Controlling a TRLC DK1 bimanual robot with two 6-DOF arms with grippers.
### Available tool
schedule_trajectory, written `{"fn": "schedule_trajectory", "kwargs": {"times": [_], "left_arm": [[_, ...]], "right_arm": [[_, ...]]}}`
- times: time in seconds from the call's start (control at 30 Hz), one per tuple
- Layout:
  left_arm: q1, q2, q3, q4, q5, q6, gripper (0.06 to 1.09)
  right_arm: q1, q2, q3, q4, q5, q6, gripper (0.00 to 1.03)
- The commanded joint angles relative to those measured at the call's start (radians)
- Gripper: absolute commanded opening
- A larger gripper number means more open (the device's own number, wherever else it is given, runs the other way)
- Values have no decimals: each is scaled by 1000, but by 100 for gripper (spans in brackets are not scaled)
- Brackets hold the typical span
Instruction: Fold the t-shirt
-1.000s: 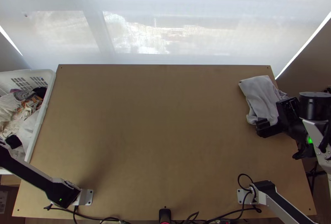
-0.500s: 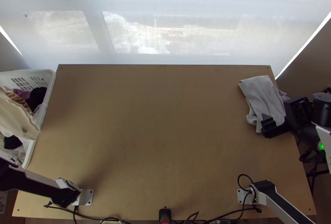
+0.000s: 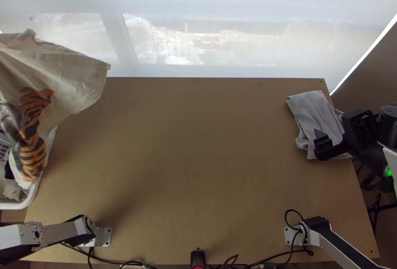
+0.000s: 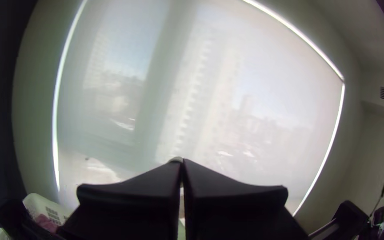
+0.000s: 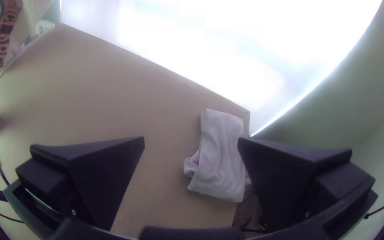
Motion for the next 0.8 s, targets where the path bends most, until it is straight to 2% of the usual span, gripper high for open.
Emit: {"fn": "schedule_trajectory", "kwargs": {"times": [0.0,0.1,0.23,0.4,0.57,0.77], "left_arm": [[-425,-49,19,-15,-73,-58,9],[-654,-39,-1,-42,-171,-55,9],[-881,-26,-72,-62,-249,-57,9],[-1066,-13,-227,-45,-251,-48,9],[-1255,25,-359,-39,-254,17,9],[-1478,51,-587,25,-295,61,9]], "right_arm": [[3,1,-7,8,0,3,98],[3,1,-8,8,1,5,98],[1,4,-8,8,1,11,98],[1,6,-16,8,3,37,98],[-11,6,-28,8,9,43,98],[-28,6,-25,8,21,35,98]]}}
